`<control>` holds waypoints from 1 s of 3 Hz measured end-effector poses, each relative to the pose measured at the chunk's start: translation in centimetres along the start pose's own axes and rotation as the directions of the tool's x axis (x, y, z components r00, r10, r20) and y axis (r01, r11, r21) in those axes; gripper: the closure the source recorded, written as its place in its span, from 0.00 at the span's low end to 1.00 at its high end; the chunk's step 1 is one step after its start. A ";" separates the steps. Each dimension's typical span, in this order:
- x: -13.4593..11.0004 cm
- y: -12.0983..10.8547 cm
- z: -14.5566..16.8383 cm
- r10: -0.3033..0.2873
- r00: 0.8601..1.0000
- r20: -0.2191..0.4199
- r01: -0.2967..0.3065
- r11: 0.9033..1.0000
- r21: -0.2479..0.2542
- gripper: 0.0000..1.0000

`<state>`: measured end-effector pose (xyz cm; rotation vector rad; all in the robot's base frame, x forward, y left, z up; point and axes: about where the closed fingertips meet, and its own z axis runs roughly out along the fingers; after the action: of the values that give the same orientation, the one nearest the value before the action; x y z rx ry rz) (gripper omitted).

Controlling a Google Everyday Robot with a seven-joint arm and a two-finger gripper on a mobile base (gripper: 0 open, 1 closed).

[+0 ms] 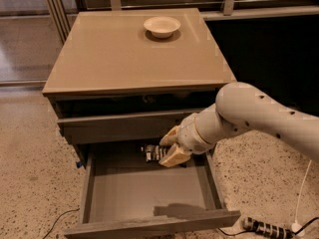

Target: Place rxbar chocolate into middle drawer

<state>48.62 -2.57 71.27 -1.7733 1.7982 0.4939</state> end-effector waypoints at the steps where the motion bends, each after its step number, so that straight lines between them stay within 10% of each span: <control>1: 1.2 -1.2 2.6 -0.031 0.999 -0.016 0.031 0.999 -0.011 1.00; 3: 7.6 -3.3 11.2 -0.002 0.997 -0.078 -0.001 0.999 -0.045 1.00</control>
Offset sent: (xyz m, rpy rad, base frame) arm 0.0531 0.0097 -0.1106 -0.0618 -0.0107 0.0391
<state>53.67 -1.82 58.26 -1.8466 1.8527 0.4748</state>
